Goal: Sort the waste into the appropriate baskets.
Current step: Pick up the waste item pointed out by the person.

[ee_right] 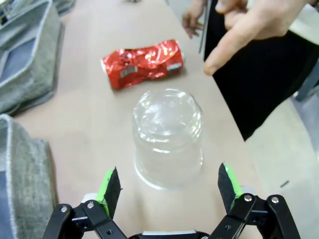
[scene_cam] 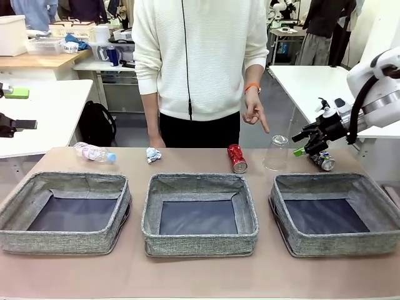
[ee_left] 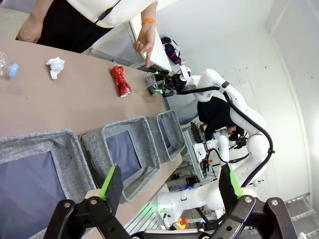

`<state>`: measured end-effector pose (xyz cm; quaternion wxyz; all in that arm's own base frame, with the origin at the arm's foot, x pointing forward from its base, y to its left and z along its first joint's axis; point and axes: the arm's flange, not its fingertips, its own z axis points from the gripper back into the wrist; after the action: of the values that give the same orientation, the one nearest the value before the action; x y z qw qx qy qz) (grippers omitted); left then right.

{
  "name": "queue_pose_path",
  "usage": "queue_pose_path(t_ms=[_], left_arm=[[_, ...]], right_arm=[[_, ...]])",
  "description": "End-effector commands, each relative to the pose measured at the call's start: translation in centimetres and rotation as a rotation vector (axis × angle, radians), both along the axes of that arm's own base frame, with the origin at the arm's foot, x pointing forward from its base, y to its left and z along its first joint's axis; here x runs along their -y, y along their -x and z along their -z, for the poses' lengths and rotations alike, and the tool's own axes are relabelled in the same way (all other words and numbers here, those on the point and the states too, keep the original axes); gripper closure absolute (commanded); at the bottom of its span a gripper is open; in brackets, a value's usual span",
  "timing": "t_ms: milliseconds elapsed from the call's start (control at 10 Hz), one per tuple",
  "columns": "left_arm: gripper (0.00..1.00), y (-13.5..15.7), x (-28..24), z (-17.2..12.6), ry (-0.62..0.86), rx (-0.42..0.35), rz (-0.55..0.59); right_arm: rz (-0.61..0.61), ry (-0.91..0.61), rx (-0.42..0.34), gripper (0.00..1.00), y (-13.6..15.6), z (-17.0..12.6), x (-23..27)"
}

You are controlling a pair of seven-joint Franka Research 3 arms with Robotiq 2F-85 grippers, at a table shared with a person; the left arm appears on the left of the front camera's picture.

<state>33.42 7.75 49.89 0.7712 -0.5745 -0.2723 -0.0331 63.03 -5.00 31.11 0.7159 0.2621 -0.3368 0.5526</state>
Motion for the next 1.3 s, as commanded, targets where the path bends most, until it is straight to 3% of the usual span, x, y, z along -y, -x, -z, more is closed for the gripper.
queue_pose_path(t_ms=[0,400,800,1200], left_arm=[[0.00,-0.1,0.1,-0.1,0.014,0.028,0.003],[0.00,-0.1,0.1,-0.1,0.014,0.028,0.003],[0.00,-0.1,0.1,-0.1,0.014,0.028,0.003],[0.00,-0.1,0.1,-0.1,0.014,0.028,0.003]], right_arm=[[0.018,-0.040,0.008,0.00,-1.4,0.7,-1.2],[-0.013,-0.079,-0.043,0.00,-2.1,2.7,-3.0],[-0.048,-0.294,-0.110,0.00,-2.9,4.9,-4.1],[-0.064,-0.456,-0.100,0.00,-3.3,5.7,-3.2]])
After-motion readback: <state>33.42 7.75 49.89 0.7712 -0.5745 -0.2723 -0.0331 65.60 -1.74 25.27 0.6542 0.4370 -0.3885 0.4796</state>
